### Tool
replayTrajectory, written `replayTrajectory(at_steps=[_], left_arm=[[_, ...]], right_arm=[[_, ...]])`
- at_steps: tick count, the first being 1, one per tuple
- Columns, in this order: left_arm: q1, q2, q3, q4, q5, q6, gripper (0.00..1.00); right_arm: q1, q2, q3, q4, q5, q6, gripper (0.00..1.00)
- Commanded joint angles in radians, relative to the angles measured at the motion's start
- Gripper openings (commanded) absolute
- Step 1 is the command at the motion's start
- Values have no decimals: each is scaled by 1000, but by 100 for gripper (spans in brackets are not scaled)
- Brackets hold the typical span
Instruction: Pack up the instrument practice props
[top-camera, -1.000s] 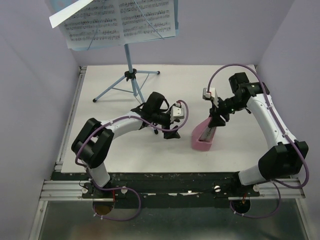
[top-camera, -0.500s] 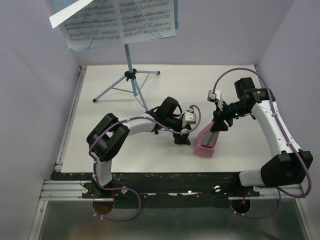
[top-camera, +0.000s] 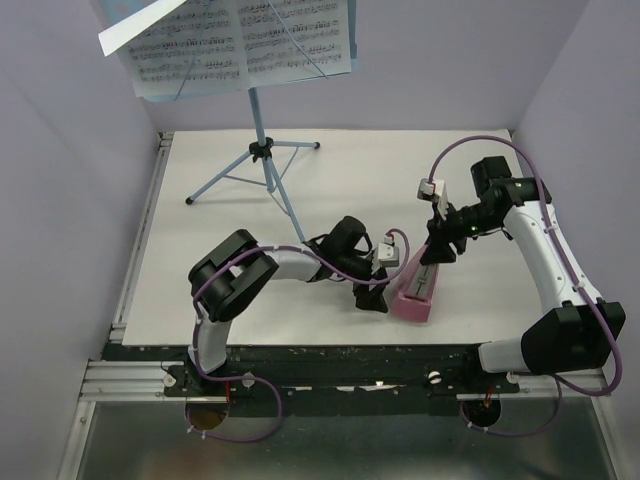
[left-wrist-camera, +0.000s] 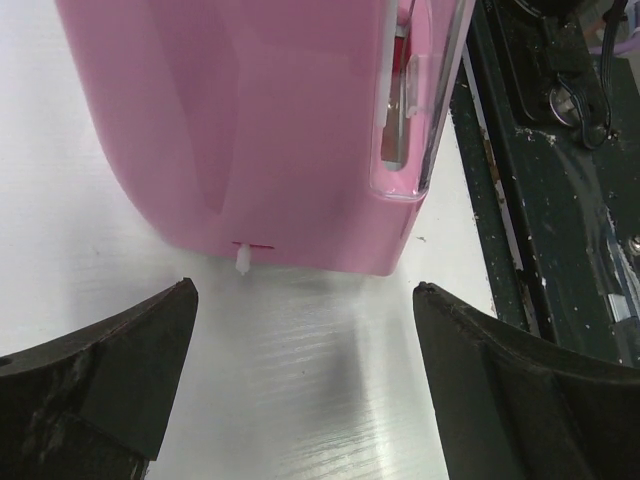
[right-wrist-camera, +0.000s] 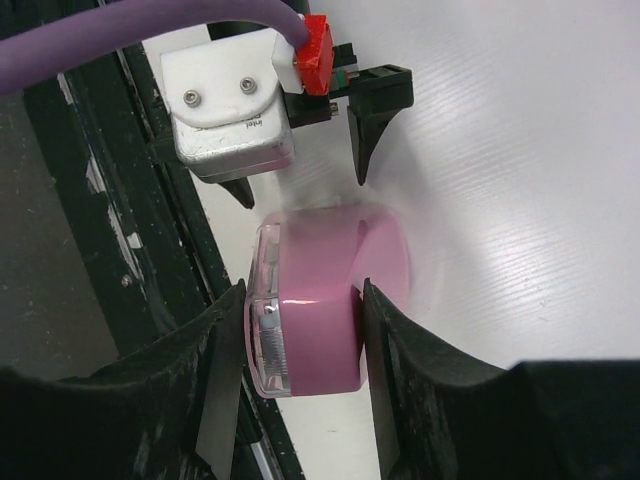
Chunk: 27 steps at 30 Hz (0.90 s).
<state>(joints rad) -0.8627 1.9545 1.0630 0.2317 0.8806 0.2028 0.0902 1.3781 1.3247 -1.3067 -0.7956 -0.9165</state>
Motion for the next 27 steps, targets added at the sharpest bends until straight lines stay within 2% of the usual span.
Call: replayTrajectory(at_steps=[1, 6, 10, 19, 27], left_arm=[[-10, 26, -18, 106, 60, -57, 98], [-10, 30, -31, 194, 89, -149, 97], [-28, 37, -47, 268, 92, -239, 91], [-58, 43, -74, 255, -14, -212, 84], [-81, 44, -77, 285, -71, -227, 81]], right_arm=[[-3, -17, 2, -11, -48, 48, 0], [-4, -30, 22, -19, -51, 42, 0], [-3, -77, 13, 7, -60, 59, 0], [-3, -158, -50, 37, -71, 105, 0], [-3, -203, -99, 53, -71, 116, 0]])
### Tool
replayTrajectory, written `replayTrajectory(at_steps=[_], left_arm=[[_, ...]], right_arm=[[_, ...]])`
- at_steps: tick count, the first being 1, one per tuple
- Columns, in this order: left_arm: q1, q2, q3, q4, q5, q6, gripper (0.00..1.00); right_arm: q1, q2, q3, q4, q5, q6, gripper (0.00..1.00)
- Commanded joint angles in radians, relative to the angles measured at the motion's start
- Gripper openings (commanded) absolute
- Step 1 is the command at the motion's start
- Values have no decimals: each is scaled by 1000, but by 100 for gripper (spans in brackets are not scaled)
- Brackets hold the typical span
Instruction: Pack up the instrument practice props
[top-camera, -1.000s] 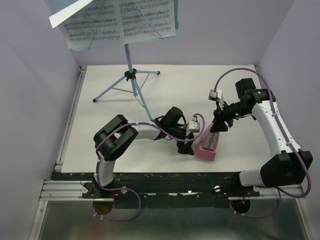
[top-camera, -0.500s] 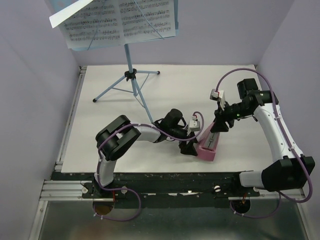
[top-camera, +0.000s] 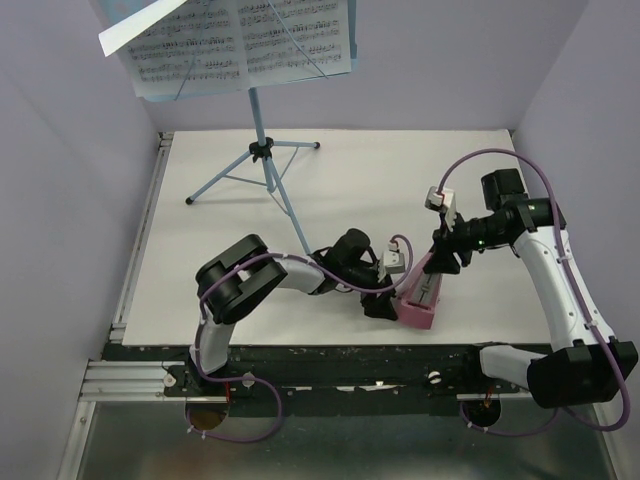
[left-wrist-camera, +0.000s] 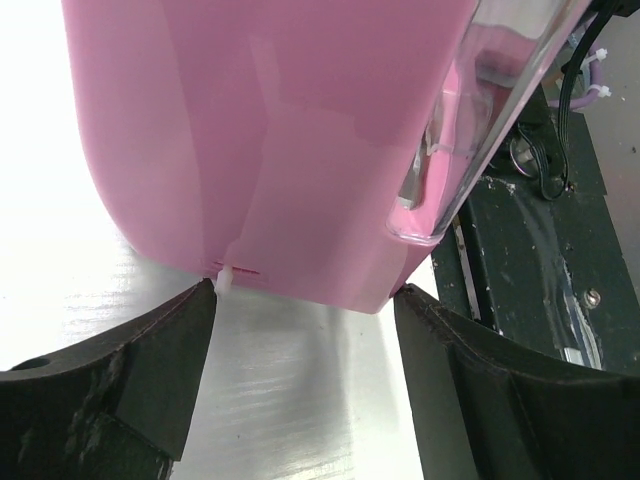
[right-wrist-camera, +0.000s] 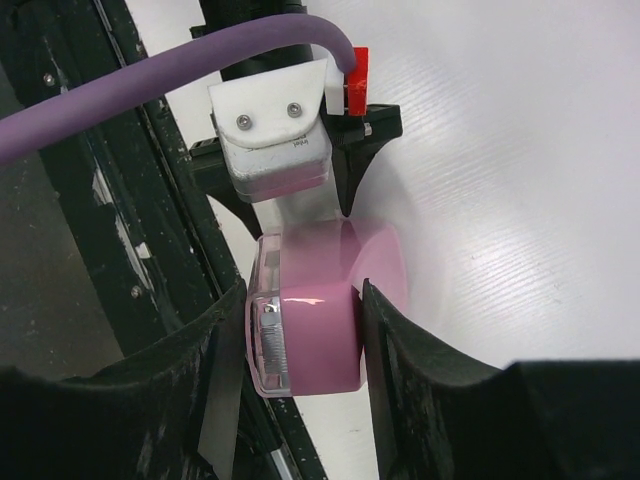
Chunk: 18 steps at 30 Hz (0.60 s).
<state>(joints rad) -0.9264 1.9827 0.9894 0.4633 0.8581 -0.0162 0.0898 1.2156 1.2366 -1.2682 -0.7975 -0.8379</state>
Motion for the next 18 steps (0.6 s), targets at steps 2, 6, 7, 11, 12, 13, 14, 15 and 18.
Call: replayTrajectory(at_steps=[2, 6, 7, 11, 12, 13, 14, 15, 18], left_arm=[[-23, 15, 3, 54, -48, -2, 79], [-37, 22, 3, 69, -73, 7, 78], [-41, 27, 2, 74, -79, 10, 77], [-46, 31, 0, 93, -82, 10, 72], [-48, 33, 2, 98, -77, 9, 68], [-48, 34, 3, 98, -74, 7, 65], [-49, 38, 5, 97, -71, 7, 59], [-51, 39, 6, 98, -71, 7, 54], [-52, 42, 3, 103, -82, -4, 49]], right_arm=[[-4, -51, -25, 23, -68, 42, 0], [-2, -67, -55, 49, -68, 54, 0], [-2, -68, -61, 50, -66, 56, 0], [-4, -79, -81, 59, -65, 60, 0], [-2, -82, -85, 61, -65, 63, 0], [-4, -83, -88, 66, -65, 66, 0], [-2, -87, -91, 69, -65, 69, 1], [-2, -90, -94, 73, -63, 74, 0], [-5, -96, -104, 79, -60, 83, 0]])
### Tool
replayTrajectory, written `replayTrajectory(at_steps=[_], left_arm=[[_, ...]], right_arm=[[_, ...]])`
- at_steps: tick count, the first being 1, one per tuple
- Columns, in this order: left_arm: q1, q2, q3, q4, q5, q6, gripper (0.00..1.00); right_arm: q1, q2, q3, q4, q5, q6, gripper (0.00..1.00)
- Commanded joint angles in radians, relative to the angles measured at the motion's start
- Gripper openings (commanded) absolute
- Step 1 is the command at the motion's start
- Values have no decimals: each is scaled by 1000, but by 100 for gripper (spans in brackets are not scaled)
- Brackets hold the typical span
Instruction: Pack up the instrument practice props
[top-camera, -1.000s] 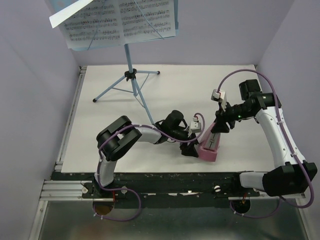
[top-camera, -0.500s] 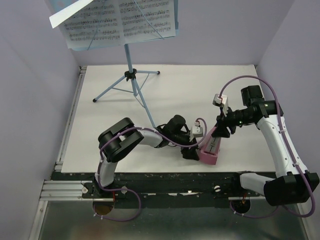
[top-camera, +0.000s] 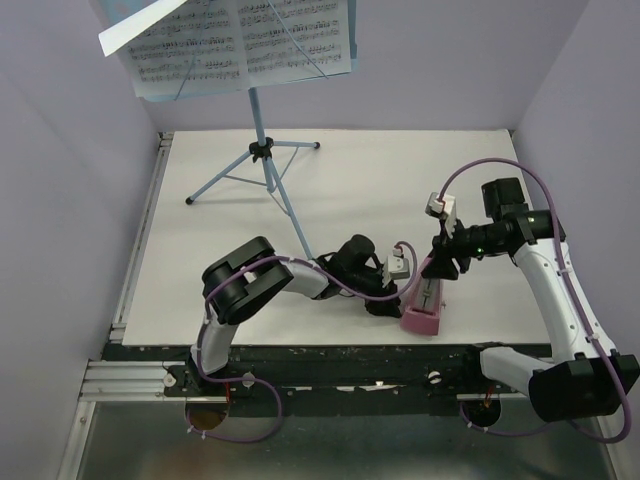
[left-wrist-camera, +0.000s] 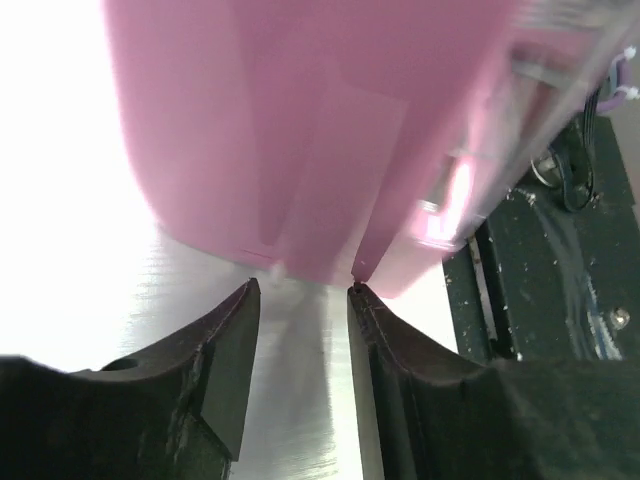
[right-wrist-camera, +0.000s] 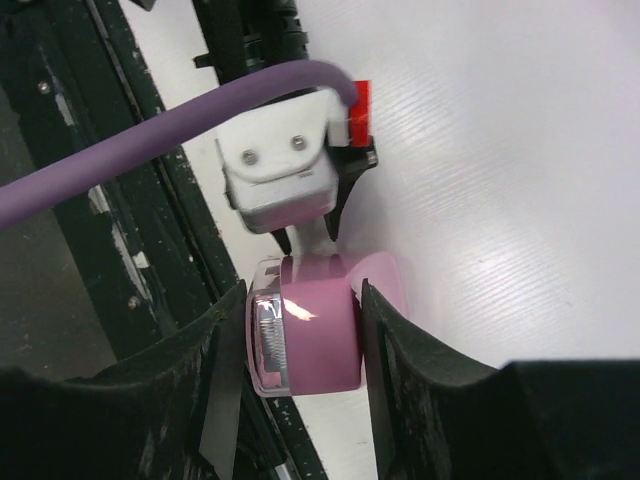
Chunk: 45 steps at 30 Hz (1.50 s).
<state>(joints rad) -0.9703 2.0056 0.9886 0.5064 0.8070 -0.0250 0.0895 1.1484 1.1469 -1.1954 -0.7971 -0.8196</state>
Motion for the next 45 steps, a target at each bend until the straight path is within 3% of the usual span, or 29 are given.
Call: replayTrajectory(at_steps=[1, 2, 3, 6, 12, 18, 20, 28, 34, 39, 45], left_arm=[[-7, 19, 4, 61, -25, 5, 47], [-7, 19, 5, 60, -19, 5, 37], [-7, 16, 5, 55, -23, 5, 34], [-5, 10, 4, 53, -29, -1, 35], [30, -48, -18, -37, -63, 16, 71], [143, -192, -99, -166, -58, 125, 89], [179, -234, -123, -189, -42, 157, 99], [205, -295, -165, -223, -72, 158, 99], [238, -333, -173, -218, -55, 157, 99], [291, -406, -157, -324, -28, 209, 99], [361, -485, -150, -497, 6, 318, 99]], right_arm=[[-2, -32, -18, 7, -62, 63, 0], [-1, -32, -22, 3, -60, 63, 0], [-2, -36, -26, 3, -60, 65, 0], [-4, -41, -33, 2, -62, 65, 0], [-4, -42, 8, -44, -62, 2, 0], [-2, -81, 60, -130, -113, -263, 0], [3, -72, 73, -174, -111, -375, 0], [104, 8, 142, -236, 38, -559, 0], [142, 109, 221, -273, 114, -488, 0], [139, 223, 330, -362, 226, -504, 0], [101, 289, 405, -354, 335, -565, 0]])
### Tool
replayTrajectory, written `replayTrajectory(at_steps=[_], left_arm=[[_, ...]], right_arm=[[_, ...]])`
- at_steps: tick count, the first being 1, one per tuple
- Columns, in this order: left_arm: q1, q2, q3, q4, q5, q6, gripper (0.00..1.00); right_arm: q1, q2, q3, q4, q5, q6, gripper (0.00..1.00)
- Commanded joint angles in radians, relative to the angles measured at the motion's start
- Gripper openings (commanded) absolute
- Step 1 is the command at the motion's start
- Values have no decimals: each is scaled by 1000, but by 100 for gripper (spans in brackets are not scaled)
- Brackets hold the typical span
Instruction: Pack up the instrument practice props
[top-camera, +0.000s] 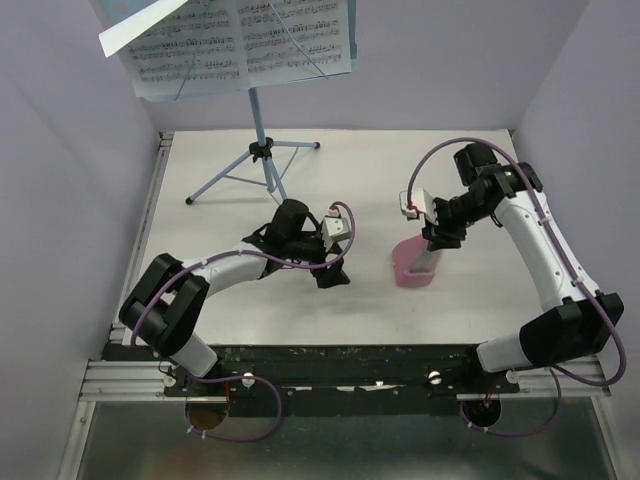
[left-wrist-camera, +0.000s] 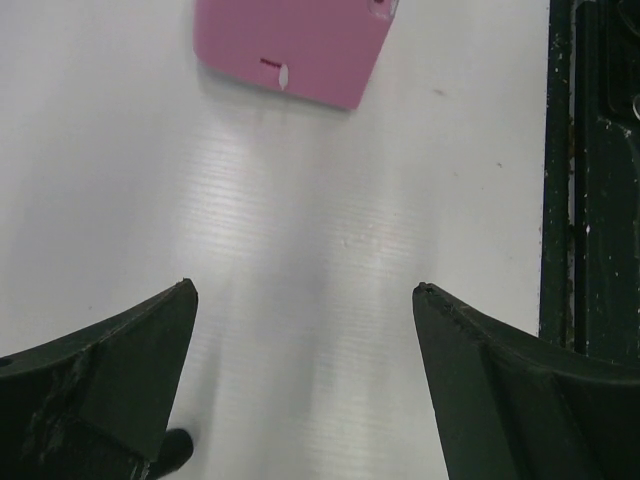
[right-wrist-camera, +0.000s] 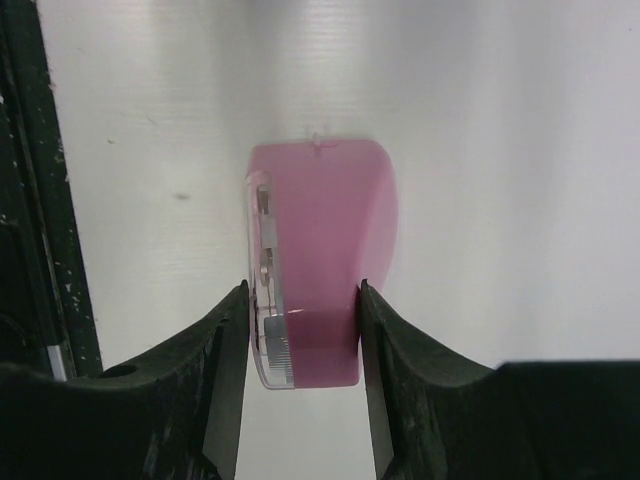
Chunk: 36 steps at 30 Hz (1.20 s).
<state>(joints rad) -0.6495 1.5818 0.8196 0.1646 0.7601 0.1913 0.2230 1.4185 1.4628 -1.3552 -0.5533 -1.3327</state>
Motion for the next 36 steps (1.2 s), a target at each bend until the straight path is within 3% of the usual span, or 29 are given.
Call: replayTrajectory(at_steps=[1, 11, 21, 33, 36], left_arm=[[51, -74, 21, -186, 57, 117, 99], [148, -131, 81, -378, 51, 171, 99], [188, -154, 110, -451, 27, 212, 99], [192, -181, 98, -523, -1, 240, 99], [195, -186, 98, -533, -10, 243, 99]], right_arm=[[-49, 39, 111, -200, 96, -62, 1], [-289, 282, 422, -328, 202, -258, 0], [-462, 506, 711, -358, 259, -370, 0], [-481, 574, 690, -288, 260, -384, 1], [-482, 577, 668, -263, 268, -378, 21]])
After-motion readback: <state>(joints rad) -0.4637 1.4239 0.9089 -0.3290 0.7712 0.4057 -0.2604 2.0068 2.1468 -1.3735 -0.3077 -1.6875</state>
